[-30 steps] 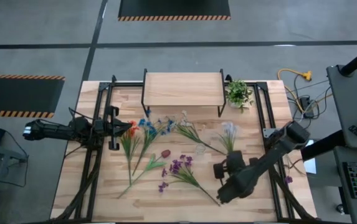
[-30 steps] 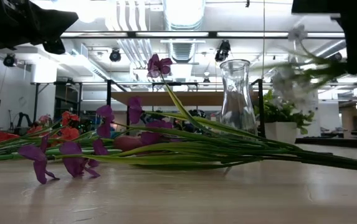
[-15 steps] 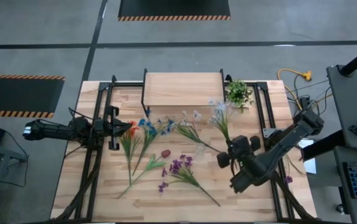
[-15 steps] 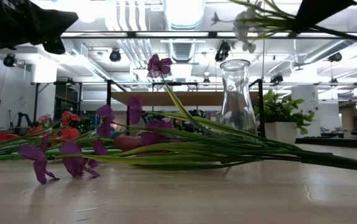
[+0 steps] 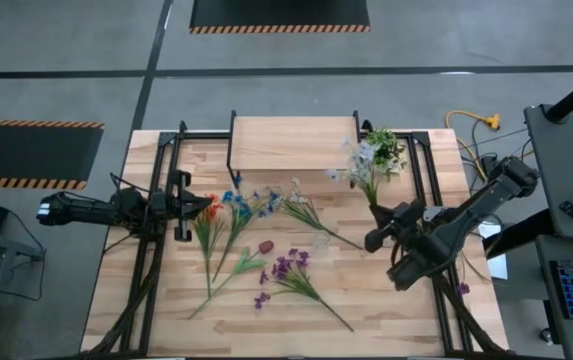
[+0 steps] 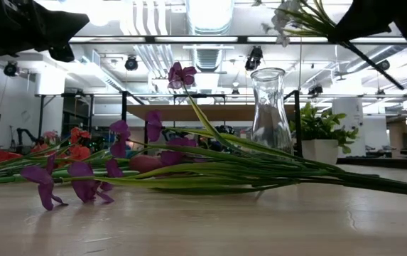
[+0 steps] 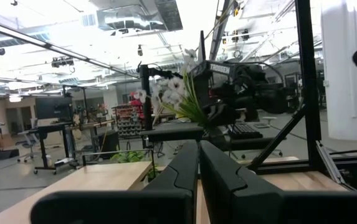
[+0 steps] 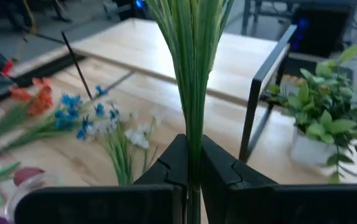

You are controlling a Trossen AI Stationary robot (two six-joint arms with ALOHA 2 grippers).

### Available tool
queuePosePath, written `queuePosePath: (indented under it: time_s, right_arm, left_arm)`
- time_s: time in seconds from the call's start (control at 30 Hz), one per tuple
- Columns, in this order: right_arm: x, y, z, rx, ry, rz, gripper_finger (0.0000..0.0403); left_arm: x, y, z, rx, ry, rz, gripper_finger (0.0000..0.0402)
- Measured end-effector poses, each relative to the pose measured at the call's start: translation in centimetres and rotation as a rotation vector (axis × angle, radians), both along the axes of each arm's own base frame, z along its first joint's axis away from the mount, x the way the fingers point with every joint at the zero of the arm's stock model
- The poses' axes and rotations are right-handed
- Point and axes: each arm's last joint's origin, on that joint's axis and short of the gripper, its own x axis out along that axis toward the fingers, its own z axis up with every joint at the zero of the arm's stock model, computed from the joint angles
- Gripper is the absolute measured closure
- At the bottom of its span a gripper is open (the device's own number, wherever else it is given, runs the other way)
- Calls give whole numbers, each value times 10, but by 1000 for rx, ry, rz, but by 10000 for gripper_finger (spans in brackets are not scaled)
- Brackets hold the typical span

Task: Pick and place flowers into a vace then onto a shelf
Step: Put the right white flowers into the transparent vase

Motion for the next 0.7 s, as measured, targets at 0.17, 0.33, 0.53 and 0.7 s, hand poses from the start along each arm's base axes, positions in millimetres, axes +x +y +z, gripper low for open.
queuePosePath:
  time_s: [0.17, 0.33, 0.53, 0.7]
  right_arm:
    - [-21, -22, 2, -79, -63, 11, 390]
    - [-37, -37, 10, -116, -81, 19, 390]
    - [-40, -38, 20, -7, 45, 137, 390]
    - [-34, -32, 28, -17, 95, 287, 390]
  left_arm:
    - [0, 0, 0, 7, -2, 2, 402]
    - [-1, 0, 5, 3, -50, 3, 402]
    - [-7, 1, 18, -8, -193, 4, 402]
    - [-9, 1, 20, -10, -224, 1, 402]
